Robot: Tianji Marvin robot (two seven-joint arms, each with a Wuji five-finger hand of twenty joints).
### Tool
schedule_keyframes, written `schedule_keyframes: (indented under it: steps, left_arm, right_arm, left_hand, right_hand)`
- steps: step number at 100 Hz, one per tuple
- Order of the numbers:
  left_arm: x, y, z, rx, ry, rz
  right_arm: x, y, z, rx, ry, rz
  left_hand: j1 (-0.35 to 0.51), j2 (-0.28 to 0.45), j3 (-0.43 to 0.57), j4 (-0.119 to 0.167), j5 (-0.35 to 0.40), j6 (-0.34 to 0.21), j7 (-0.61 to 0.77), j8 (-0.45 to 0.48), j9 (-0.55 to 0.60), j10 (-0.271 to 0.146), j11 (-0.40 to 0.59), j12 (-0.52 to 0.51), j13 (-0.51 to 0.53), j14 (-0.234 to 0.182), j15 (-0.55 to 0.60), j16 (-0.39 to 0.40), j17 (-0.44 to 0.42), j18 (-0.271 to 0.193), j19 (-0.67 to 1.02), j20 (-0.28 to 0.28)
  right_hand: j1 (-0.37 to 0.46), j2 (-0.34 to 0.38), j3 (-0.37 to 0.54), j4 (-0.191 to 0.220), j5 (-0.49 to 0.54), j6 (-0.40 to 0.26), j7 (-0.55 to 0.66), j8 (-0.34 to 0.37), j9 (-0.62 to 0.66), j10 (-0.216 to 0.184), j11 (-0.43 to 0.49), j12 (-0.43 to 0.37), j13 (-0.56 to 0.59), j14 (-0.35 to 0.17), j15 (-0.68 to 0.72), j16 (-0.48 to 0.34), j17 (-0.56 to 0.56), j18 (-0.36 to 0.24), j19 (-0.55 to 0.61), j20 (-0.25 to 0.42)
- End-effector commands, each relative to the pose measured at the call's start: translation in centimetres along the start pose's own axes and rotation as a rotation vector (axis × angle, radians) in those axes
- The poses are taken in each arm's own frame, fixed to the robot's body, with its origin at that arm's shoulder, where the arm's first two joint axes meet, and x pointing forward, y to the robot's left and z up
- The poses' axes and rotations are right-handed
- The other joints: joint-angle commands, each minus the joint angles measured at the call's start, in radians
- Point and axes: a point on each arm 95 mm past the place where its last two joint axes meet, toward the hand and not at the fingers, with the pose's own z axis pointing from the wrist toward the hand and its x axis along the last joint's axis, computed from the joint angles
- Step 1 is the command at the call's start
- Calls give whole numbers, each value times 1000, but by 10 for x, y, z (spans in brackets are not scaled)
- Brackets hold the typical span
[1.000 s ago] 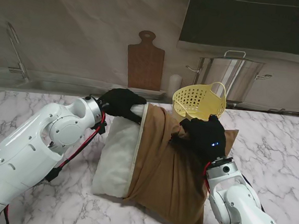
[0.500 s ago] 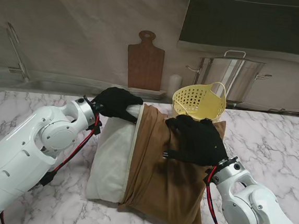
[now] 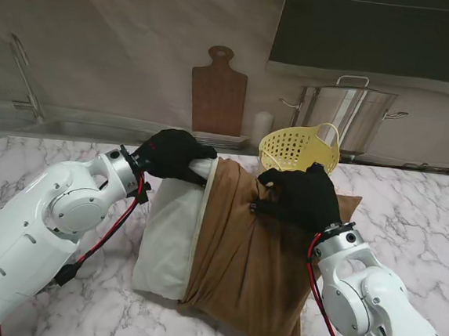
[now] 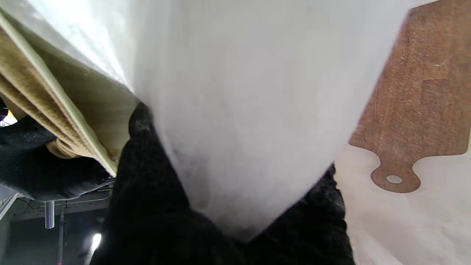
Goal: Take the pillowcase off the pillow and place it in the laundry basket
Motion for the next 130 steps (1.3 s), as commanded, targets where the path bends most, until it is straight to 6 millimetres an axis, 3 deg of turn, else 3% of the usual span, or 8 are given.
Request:
schedule_keyframes:
  steps: [1,6,14,45,80,130]
  left_arm:
    - [-4,-7,0,0,-14,18]
    - [-8,-7,0,-4,-31,23]
    - [-15,-8,-2,-12,-62,21]
    - [-35,-1,-4,-61,-137,20]
    - [-52,4,-9,-90,-199,27]
    - [-69,14,-22,-120,-259,17]
  right_arm:
    - [-3,-4,-1,-7,-18,-3]
    - [-4,-3,-2,-20,-21,-4]
    - [-8,-1,-7,-32,-31,-25]
    - [-27,7,-35,-60,-106,-75]
    - [-38,11,-49,-106,-161,-55]
    - [-52,-9,-78,-65,-241,-52]
  left_hand:
    - [199,100,172,79,-20,-117,82,34,16,-12,51,24,29,-73,27,27,-13,-33,746,20]
    - [199,99,173,79,-20,-118,82,33,16,-11,52,23,30,-71,28,28,-13,-32,746,20]
    - [199,97,176,80,-19,-115,82,33,16,-7,53,23,31,-69,28,29,-12,-29,746,22]
    - [199,92,180,80,-13,-113,82,30,20,-1,56,21,37,-64,33,34,-6,-34,750,25]
    - [199,89,180,79,-10,-114,81,29,22,1,56,20,40,-64,34,34,-3,-34,751,26]
    - [199,88,179,78,-10,-108,76,27,23,3,55,19,40,-62,36,35,-5,-32,750,27]
  right_hand:
    - [96,1,244,-25,68,-72,168,-72,141,-65,150,53,132,-58,159,58,55,-17,62,14]
    - [76,6,354,-58,100,-66,187,-77,179,-62,182,65,169,-65,207,64,95,-39,96,12]
    - [73,15,394,-75,116,-49,201,-71,187,-53,201,78,182,-68,236,67,120,-49,122,12]
    - [76,19,417,-80,120,-37,203,-59,188,-50,199,89,185,-61,244,63,139,-54,147,8]
    - [82,22,423,-84,121,-45,206,-47,187,-50,199,102,184,-58,251,62,141,-56,158,4]
    - [87,21,426,-82,117,-49,197,-44,173,-35,177,109,165,-43,241,53,130,-49,160,-6]
